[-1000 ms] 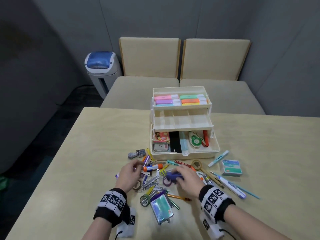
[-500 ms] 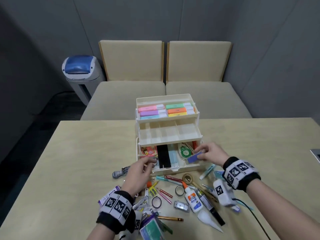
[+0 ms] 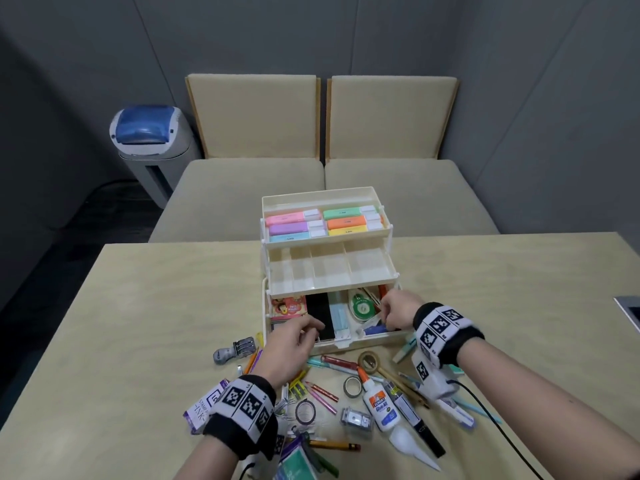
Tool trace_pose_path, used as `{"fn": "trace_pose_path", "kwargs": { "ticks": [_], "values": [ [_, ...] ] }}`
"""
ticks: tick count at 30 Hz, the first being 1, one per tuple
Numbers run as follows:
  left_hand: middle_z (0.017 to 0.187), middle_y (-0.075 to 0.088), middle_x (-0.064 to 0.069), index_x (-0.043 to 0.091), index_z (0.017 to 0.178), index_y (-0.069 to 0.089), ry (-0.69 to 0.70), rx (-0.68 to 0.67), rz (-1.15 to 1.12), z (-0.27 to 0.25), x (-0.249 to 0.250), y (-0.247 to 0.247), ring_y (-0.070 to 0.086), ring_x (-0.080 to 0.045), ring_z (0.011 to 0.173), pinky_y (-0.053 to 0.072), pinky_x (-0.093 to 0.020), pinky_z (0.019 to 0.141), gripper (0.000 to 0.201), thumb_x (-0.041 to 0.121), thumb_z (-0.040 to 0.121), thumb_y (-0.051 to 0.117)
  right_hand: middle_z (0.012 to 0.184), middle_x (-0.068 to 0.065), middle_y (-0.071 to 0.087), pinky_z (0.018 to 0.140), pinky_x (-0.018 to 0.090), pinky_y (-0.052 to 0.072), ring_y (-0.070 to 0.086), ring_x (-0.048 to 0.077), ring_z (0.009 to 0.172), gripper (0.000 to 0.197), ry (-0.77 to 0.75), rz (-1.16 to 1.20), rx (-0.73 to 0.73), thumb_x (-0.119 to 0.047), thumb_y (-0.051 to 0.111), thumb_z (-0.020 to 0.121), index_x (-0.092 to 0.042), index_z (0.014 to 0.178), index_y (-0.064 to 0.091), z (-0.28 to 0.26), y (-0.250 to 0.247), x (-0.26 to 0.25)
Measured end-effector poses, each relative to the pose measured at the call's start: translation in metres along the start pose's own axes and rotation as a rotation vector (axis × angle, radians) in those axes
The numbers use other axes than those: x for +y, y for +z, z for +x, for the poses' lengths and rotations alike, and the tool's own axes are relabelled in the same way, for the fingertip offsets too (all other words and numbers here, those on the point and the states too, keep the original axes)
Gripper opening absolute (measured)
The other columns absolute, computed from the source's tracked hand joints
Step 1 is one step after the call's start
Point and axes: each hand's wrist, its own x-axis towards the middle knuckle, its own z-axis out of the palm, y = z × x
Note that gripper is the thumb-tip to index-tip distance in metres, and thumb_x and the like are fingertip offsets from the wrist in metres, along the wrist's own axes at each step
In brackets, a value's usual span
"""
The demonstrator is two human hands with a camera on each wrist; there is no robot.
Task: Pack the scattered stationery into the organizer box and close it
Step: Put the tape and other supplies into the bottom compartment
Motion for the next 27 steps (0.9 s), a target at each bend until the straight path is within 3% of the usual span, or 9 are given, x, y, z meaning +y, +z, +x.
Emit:
{"fn": "trace_pose_path", "kwargs": {
  "ticks": [2,5,12,18,21,24,27],
  "values": [
    [0.103,0.065,0.016,0.031,0.106,0.063,0.001,0.0,0.006,0.001,0.0,0.0,0.059,0.001,0.093,0.048,-0.018,0.08,0.021,0.021,0.097,0.048,0.105,0.006,0.069,0.085,0.033,0.053,0.063,0.024,0.1,0.008,0.022,-0.08,-0.031,-0.01,0.073,0.077,-0.015,0.079,0.067,0.0,-0.004,-0.004],
    [0.103,0.065,0.015,0.031,0.105,0.063,0.0,-0.004,0.01,0.001,0.0,-0.001,0.059,0.001,0.093,0.049,-0.02,0.081,0.02,0.022,0.097,0.047,0.103,0.008,0.07,0.081,0.032,0.055,0.066,0.024,0.095,0.021,0.013,-0.15,-0.08,-0.012,0.078,0.074,-0.008,0.094,0.071,0.001,-0.013,-0.007],
    [0.103,0.066,0.015,0.027,0.106,0.065,0.015,-0.019,0.03,0.003,0.001,0.0,0.059,0.003,0.092,0.048,-0.016,0.079,0.021,0.02,0.097,0.047,0.108,0.013,0.068,0.083,0.034,0.054,0.064,0.026,0.095,0.018,-0.062,-0.31,-0.111,-0.005,0.069,0.08,-0.004,0.098,0.07,0.001,-0.012,-0.015],
    [0.103,0.066,0.015,0.03,0.105,0.065,0.023,-0.032,0.052,0.005,0.001,0.001,0.06,0.0,0.094,0.05,-0.026,0.086,0.021,0.022,0.096,0.047,0.119,0.018,0.059,0.086,0.035,0.05,0.06,0.032,0.107,0.024,-0.087,-0.379,-0.09,-0.01,0.062,0.087,-0.001,0.11,0.061,0.003,0.001,-0.021],
    [0.106,0.066,0.014,0.029,0.106,0.065,0.034,-0.024,0.056,0.005,0.001,0.0,0.059,0.0,0.097,0.049,-0.025,0.087,0.021,0.022,0.096,0.047,0.117,0.016,0.061,0.088,0.035,0.052,0.061,0.031,0.105,0.021,-0.08,-0.333,-0.081,-0.003,0.061,0.086,-0.001,0.107,0.064,0.003,-0.003,-0.019],
    [0.107,0.066,0.014,0.029,0.107,0.064,0.025,-0.035,0.059,0.006,0.001,0.0,0.058,-0.001,0.099,0.049,-0.027,0.089,0.021,0.022,0.097,0.047,0.116,0.011,0.064,0.091,0.036,0.05,0.06,0.028,0.106,0.025,-0.118,-0.254,-0.013,0.003,0.054,0.086,-0.008,0.105,0.067,0.003,-0.007,-0.014],
    [0.107,0.066,0.011,0.027,0.108,0.063,0.033,-0.073,0.067,0.006,0.009,0.003,0.059,-0.004,0.098,0.049,-0.026,0.087,0.021,0.022,0.097,0.046,0.121,0.008,0.063,0.096,0.038,0.049,0.059,0.027,0.11,0.034,-0.166,-0.223,-0.061,0.002,0.051,0.088,-0.014,0.114,0.067,0.001,0.0,-0.007]
  ]
}}
